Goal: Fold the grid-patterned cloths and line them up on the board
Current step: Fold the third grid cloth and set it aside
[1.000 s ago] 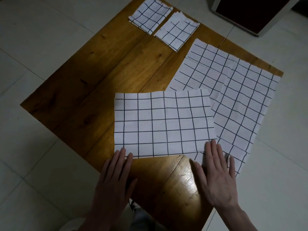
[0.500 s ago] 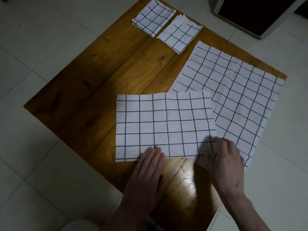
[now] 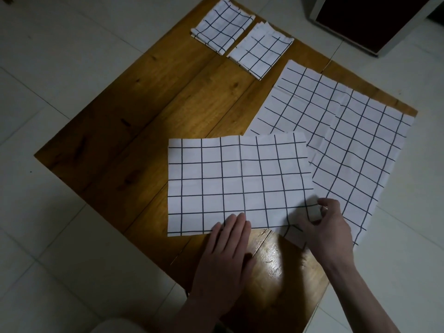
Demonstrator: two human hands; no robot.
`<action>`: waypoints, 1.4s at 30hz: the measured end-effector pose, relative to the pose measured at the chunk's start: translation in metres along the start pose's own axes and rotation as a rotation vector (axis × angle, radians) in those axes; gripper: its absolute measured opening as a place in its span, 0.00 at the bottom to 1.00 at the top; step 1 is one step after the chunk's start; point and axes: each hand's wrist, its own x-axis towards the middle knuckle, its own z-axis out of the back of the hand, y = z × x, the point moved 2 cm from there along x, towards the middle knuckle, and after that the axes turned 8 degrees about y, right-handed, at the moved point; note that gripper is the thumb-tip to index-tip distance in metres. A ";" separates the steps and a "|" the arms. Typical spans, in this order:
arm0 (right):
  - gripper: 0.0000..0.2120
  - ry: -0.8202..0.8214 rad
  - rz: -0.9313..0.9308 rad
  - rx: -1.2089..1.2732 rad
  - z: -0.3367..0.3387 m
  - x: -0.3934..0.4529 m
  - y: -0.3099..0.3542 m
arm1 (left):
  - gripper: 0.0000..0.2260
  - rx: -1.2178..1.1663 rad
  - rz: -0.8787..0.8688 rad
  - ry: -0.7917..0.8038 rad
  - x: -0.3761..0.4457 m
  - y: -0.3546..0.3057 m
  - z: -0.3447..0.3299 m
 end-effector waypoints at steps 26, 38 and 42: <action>0.03 -0.159 0.471 0.500 -0.012 -0.093 0.050 | 0.27 -0.251 -0.039 -0.080 0.001 0.001 0.009; 0.08 -0.054 0.775 0.298 -0.067 -0.095 0.101 | 0.22 -0.198 0.253 -0.313 -0.034 0.082 0.016; 0.10 0.068 0.768 0.242 -0.091 -0.088 0.107 | 0.21 -0.243 0.225 -0.344 -0.039 0.085 0.013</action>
